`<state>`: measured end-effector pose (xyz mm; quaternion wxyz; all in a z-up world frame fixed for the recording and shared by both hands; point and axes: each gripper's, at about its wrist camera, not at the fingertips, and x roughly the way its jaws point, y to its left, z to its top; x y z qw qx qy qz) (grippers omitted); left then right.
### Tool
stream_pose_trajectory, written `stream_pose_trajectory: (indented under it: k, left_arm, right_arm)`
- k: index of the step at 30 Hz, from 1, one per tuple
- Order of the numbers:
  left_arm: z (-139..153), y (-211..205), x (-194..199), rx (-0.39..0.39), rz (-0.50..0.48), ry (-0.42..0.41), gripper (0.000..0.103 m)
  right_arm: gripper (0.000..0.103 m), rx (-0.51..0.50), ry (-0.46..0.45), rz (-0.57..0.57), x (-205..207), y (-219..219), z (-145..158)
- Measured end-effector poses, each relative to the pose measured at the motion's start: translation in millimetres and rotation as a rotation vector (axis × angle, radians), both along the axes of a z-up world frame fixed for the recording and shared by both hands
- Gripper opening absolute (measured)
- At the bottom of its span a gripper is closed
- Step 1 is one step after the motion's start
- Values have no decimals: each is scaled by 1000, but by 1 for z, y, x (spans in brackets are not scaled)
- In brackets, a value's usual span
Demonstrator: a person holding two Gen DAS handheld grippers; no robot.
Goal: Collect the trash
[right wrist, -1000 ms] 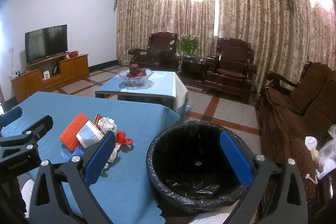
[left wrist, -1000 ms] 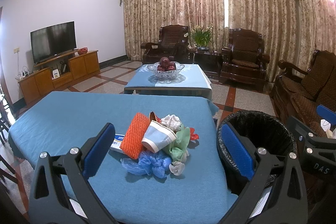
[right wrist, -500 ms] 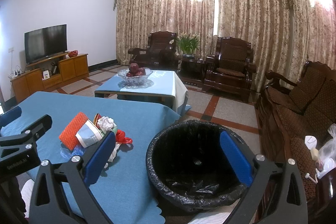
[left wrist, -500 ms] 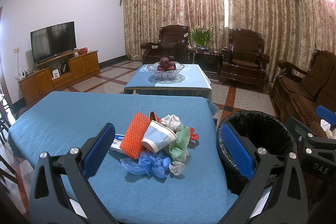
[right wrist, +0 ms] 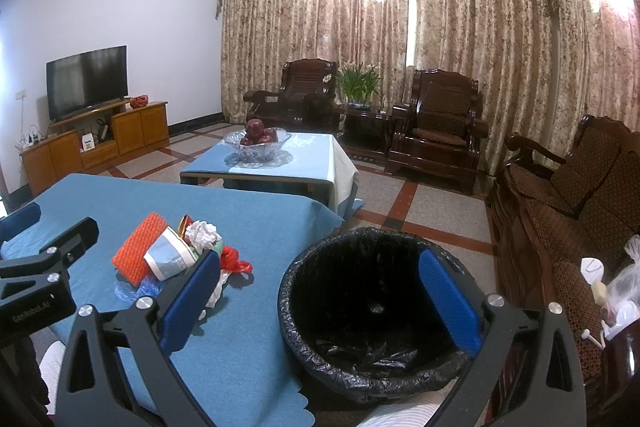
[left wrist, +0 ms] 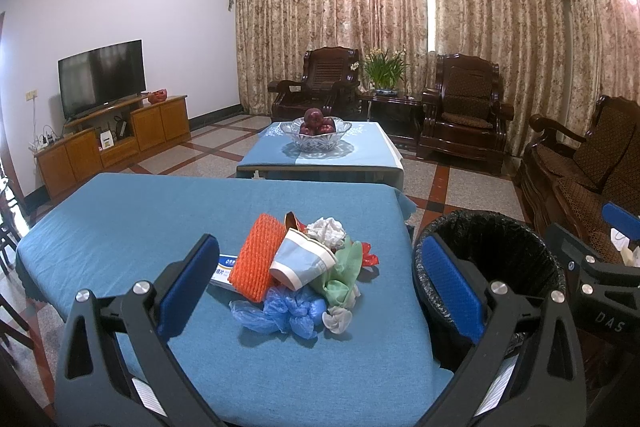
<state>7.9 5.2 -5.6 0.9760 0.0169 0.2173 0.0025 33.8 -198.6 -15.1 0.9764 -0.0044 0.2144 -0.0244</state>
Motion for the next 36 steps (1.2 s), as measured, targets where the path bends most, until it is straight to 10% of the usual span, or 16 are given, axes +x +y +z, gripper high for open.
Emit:
stream_pose_trajectory:
  k: [22, 36]
  left_arm:
    - [-10, 13, 10, -15, 31, 25, 98]
    - [-65, 107, 58, 15, 223, 124, 98]
  right_arm:
    - [97, 18, 30, 23, 12, -2, -10]
    - [95, 32, 55, 166, 62, 40, -41]
